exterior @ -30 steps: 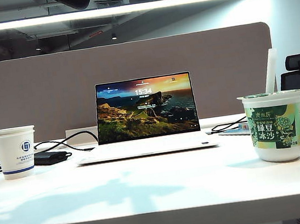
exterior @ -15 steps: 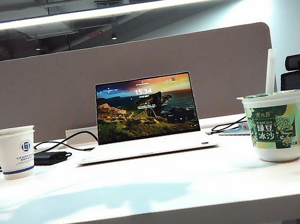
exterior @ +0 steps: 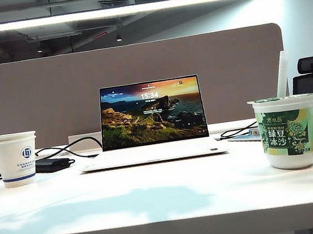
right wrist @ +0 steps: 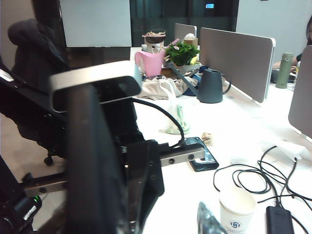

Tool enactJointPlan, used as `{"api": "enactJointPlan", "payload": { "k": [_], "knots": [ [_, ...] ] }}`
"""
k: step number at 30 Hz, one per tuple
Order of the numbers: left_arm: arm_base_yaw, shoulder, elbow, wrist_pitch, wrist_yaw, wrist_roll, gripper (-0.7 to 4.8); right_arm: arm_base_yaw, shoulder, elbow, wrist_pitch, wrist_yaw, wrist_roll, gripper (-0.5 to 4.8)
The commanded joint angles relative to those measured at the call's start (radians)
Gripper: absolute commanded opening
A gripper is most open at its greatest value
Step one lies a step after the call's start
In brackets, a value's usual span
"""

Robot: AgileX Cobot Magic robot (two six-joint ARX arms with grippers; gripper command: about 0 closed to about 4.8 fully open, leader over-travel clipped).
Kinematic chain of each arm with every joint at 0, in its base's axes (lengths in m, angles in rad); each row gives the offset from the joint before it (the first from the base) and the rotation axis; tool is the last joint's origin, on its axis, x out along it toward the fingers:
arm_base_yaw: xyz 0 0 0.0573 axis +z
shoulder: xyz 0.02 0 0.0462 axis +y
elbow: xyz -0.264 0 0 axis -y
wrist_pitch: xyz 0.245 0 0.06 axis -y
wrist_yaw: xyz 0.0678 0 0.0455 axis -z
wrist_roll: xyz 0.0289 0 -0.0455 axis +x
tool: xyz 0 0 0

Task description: Pick up the black phone, pick up the charger plug, insert the charger plug into the phone's charging port, and finally place the connected phone back on the desk.

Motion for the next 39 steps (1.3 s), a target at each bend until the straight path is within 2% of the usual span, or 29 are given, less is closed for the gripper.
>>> {"api": "enactJointPlan", "payload": {
  "k": [1, 3, 14, 15, 17, 21, 28, 29, 30, 33, 35, 39],
  "knots": [
    [0.001, -0.005, 0.009, 0.027, -0.003, -0.003, -0.06, 0.003, -0.003, 0.004, 0.024, -0.009, 0.012, 2.9],
    [0.001, -0.005, 0.009, 0.026, -0.003, -0.003, -0.06, 0.003, -0.003, 0.004, 0.024, -0.009, 0.012, 2.72],
    [-0.007, -0.002, 0.009, 0.024, -0.003, -0.002, -0.06, 0.032, 0.014, 0.004, 0.047, -0.008, 0.012, 2.61],
    [-0.007, -0.002, 0.009, 0.024, -0.003, -0.002, -0.06, 0.032, 0.014, 0.004, 0.05, -0.004, 0.011, 2.49],
    [-0.007, -0.002, 0.009, 0.024, -0.003, -0.003, -0.06, 0.032, 0.016, 0.004, 0.05, -0.001, 0.011, 1.89],
    [-0.007, -0.002, 0.009, 0.024, -0.003, -0.003, -0.06, 0.032, 0.024, 0.003, 0.045, -0.002, 0.011, 0.04],
    [-0.007, -0.002, 0.009, 0.018, -0.011, -0.003, -0.04, 0.031, 0.027, 0.004, 0.048, -0.001, 0.011, -0.05],
    [-0.007, -0.002, 0.009, 0.018, -0.011, -0.003, 0.1, 0.031, 0.027, 0.004, 0.056, -0.001, 0.011, -0.05],
    [-0.007, -0.002, 0.009, 0.019, -0.011, -0.003, 0.48, 0.031, 0.027, 0.004, 0.066, -0.002, 0.011, -0.05],
    [-0.007, -0.002, 0.009, 0.019, -0.031, -0.008, 2.24, 0.027, 0.021, 0.004, 0.107, -0.001, 0.026, -0.05],
    [-0.007, -0.002, 0.009, 0.028, -0.056, -0.04, 3.03, 0.019, 0.017, 0.004, 0.147, -0.002, 0.067, -0.05],
    [-0.006, -0.002, 0.009, 0.069, -0.097, -0.088, 3.75, 0.001, 0.001, 0.004, 0.215, -0.001, 0.124, -0.05]
  ]
}}
